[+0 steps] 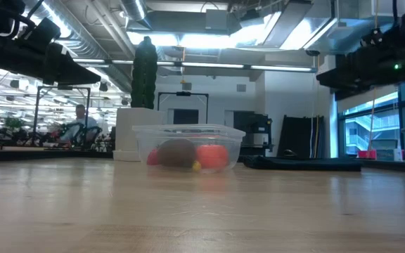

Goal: Pick and placing Produce into tupperware
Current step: Return to Home Position

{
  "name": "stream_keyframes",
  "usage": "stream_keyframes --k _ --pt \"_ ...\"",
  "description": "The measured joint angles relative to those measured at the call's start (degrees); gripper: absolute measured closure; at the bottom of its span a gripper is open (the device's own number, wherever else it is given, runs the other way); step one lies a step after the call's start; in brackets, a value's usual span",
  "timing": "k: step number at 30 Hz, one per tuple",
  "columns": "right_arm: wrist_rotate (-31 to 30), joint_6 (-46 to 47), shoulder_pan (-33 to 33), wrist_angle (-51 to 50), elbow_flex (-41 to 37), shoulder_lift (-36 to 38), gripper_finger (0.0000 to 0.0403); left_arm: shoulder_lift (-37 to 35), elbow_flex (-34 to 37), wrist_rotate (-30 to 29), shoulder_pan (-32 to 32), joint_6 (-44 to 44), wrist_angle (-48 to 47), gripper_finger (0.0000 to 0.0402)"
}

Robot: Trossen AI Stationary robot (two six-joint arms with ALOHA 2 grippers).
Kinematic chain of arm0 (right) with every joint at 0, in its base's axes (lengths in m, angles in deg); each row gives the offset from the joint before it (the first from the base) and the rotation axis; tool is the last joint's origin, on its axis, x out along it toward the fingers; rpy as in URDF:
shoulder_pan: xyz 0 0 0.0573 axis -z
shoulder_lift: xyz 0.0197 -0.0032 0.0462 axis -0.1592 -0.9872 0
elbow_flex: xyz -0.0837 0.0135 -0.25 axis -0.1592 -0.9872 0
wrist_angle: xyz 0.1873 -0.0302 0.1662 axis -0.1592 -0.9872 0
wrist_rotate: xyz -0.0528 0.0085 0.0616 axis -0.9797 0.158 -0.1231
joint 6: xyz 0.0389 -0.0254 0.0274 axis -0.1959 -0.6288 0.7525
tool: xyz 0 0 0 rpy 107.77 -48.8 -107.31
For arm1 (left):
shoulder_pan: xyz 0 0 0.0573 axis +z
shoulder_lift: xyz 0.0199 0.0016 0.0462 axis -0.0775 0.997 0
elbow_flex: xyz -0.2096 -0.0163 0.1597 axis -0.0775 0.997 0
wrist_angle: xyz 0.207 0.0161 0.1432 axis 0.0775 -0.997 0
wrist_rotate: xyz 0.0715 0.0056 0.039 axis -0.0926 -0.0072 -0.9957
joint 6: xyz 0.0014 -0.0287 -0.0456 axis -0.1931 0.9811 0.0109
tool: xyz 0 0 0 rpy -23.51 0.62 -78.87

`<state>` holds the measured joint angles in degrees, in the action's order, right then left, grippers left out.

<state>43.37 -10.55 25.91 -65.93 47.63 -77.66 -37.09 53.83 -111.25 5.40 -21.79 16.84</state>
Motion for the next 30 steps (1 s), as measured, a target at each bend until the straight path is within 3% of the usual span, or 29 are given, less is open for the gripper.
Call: stream_keyframes --k 3,30 --pt "0.00 -0.56 0.00 4.31 -3.46 1.13 0.0149 0.00 0.00 0.00 0.00 0.00 0.00 0.0193" --pt "-0.04 0.34 0.02 3.71 -2.77 2.79 0.0149 0.00 -0.02 -0.04 -0.02 0.00 -0.06 0.0193"
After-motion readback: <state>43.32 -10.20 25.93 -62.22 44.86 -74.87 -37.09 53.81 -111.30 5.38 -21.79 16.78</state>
